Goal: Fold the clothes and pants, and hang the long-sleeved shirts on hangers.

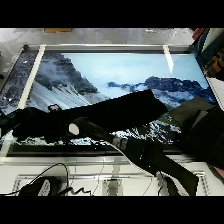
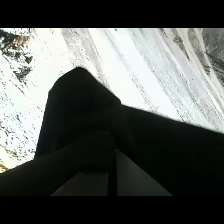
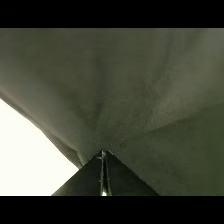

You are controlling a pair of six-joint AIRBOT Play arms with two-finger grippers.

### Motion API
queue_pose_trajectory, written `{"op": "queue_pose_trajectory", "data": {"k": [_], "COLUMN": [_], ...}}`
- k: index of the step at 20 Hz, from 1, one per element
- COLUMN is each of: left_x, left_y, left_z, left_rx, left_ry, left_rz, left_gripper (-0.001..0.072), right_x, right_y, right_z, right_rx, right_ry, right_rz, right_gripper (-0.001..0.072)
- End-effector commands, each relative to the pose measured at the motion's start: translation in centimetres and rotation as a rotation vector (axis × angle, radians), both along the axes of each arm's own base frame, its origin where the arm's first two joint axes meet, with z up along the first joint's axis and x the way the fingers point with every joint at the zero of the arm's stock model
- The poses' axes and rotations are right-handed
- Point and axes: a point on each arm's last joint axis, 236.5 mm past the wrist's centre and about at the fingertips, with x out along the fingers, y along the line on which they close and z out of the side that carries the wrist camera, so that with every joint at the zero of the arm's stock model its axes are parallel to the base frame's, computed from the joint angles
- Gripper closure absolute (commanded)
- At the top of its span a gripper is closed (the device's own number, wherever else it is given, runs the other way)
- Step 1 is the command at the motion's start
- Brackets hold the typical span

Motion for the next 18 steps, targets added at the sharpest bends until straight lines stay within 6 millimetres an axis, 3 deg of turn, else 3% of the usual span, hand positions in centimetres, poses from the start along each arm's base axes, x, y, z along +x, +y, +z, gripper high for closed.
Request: {"op": "queue_pose_trajectory", "data": {"k": [1, 4, 7, 9, 12, 14, 17, 18], "left_x": [0.2, 2.0, 4.2, 5.0, 6.2, 6.1, 2.8, 1.5], "left_y": [0.1, 0.8, 0.7, -2.2, -10.4, -17.5, -29.5, -32.4], "left_z": [-0.7, 0.4, 3.1, 2.9, 1.3, -1.6, -7.4, -9.1], "left_rx": [-0.003, 0.022, 0.104, 0.082, 0.010, -0.053, -0.054, -0.046], "left_ry": [0.020, -0.063, -0.190, -0.189, -0.172, -0.107, 0.016, 0.042], "left_rz": [0.001, 0.009, -0.049, -0.152, -0.391, -0.571, -0.927, -1.002], "left_gripper": [0.0698, 0.0699, 0.0702, 0.0703, 0.0703, 0.0703, 0.0703, 0.0703], "right_x": [1.0, 5.5, 12.3, 17.4, 23.2, 25.3, 26.6, 26.7], "right_y": [-0.4, -5.7, -14.9, -21.2, -29.3, -34.1, -38.9, -40.1], "right_z": [-0.4, -1.0, -0.5, 1.7, 6.4, 9.5, 13.4, 14.6], "right_rx": [-0.026, -0.165, -0.354, -0.396, -0.369, -0.355, -0.339, -0.335], "right_ry": [-0.063, -0.074, -0.089, -0.109, -0.119, -0.134, -0.169, -0.189], "right_rz": [0.006, -0.010, -0.076, -0.157, -0.325, -0.413, -0.492, -0.508], "right_gripper": [0.0684, 0.0684, 0.0684, 0.0684, 0.0684, 0.0684, 0.0684, 0.0684]}}
